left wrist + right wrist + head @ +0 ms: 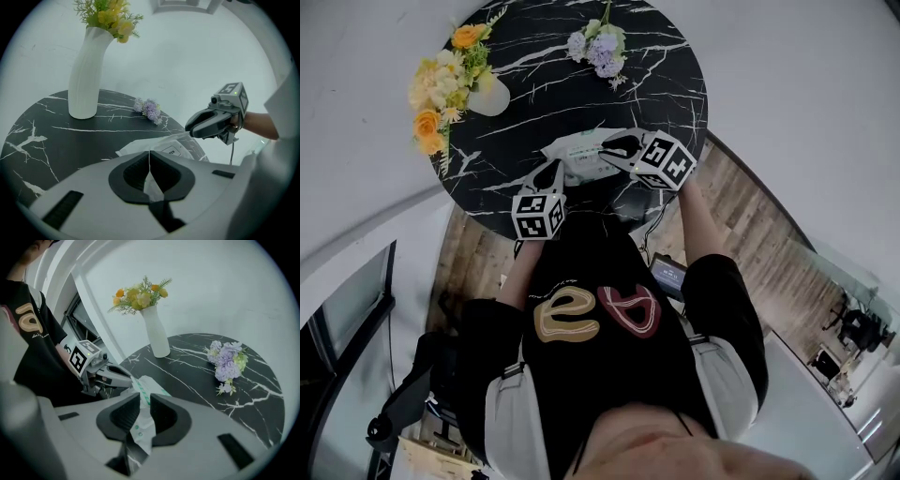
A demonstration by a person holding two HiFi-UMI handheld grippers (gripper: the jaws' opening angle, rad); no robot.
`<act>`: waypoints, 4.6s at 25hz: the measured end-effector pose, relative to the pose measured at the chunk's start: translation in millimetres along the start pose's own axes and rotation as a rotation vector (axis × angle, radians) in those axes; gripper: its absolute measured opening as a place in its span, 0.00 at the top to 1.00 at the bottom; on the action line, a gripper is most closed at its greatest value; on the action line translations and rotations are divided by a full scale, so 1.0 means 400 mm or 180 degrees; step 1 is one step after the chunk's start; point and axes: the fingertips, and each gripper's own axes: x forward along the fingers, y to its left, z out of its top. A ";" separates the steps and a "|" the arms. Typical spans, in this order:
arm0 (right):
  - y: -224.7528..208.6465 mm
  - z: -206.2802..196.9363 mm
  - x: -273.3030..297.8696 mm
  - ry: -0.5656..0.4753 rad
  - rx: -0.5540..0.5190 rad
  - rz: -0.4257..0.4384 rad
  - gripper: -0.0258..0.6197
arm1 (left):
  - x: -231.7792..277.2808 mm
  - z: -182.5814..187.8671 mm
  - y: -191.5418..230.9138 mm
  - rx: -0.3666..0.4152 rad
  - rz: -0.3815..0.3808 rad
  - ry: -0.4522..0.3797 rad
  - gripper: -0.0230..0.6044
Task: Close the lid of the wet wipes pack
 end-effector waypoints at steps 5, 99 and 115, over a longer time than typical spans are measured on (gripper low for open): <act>0.004 0.000 -0.002 -0.0034 -0.0006 -0.0081 0.84 | -0.005 0.000 0.004 -0.0004 0.0008 -0.0002 0.93; 0.038 -0.097 0.128 0.0127 0.0825 -0.1394 0.93 | 0.010 -0.051 0.000 0.0149 -0.0199 0.0187 0.93; 0.095 0.008 0.000 -0.0993 0.1163 -0.2055 0.92 | -0.120 0.107 -0.110 0.0599 -0.0819 -0.0553 0.93</act>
